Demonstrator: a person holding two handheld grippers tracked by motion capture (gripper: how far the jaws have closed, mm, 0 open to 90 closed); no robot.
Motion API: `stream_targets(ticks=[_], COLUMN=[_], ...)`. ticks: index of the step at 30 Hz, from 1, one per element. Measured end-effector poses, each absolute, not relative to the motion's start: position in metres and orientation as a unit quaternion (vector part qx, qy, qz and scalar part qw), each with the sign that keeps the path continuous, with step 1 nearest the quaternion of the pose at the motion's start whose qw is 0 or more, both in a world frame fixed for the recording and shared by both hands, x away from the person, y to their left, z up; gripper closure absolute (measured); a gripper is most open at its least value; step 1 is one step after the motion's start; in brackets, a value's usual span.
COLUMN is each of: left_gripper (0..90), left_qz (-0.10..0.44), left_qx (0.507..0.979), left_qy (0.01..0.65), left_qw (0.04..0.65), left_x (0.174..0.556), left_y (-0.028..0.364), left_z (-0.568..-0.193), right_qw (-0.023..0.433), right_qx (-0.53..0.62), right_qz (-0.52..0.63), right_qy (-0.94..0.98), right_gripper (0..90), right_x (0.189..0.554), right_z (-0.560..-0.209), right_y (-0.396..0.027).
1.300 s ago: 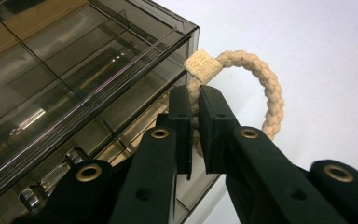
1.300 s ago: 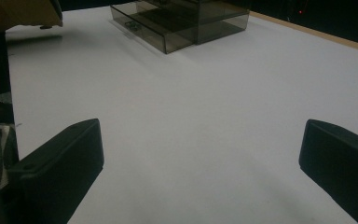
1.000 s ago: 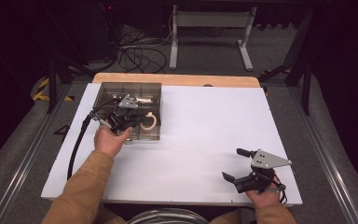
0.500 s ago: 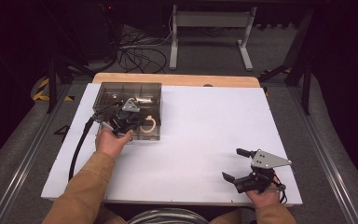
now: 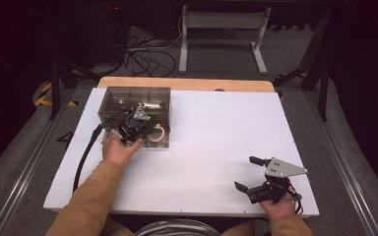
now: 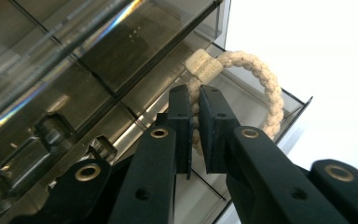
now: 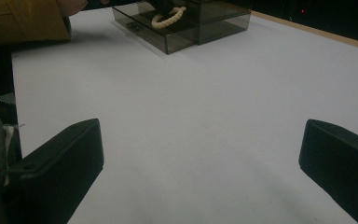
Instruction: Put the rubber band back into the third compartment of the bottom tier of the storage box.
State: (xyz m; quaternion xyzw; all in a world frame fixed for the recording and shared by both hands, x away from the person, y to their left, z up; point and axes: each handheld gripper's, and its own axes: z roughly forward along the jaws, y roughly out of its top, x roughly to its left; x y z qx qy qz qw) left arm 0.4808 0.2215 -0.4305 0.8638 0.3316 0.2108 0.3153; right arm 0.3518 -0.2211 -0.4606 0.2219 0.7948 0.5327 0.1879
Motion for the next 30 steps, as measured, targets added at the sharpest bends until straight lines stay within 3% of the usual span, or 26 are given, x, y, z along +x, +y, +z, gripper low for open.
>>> stream_targets(ticks=[30], left_gripper=[83.4], left_qz=[0.179], left_qx=[0.879], left_qy=[0.334], left_qw=[0.289], left_x=[0.4849], left_y=[0.2165], left_z=[-0.4406], right_qw=[0.188], right_qx=[0.222], right_qz=[0.532], right_qy=[0.795], right_gripper=[0.2], right_x=[0.3518], right_z=[-0.4607], right_y=[-0.2212])
